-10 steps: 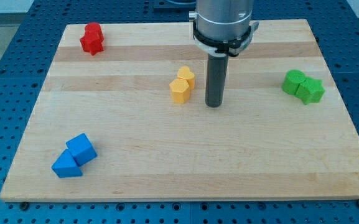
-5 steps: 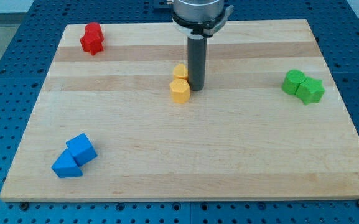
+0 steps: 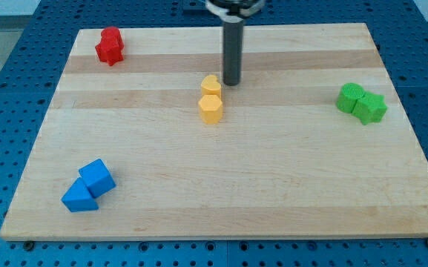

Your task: Adjust the yellow blocks at the center of the board

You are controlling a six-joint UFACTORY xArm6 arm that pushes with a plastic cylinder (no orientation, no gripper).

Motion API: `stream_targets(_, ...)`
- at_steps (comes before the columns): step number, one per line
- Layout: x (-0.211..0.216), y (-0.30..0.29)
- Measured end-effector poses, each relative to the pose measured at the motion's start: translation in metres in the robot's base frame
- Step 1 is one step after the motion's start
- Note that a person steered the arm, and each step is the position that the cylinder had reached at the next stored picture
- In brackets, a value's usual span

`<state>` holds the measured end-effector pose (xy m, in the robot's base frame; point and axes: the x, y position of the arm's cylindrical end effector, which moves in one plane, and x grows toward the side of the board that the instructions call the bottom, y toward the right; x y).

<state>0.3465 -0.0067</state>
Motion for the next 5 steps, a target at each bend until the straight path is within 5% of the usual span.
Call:
stream_targets(4,0.008,-0.169)
stream_targets(5,0.031,-0.158)
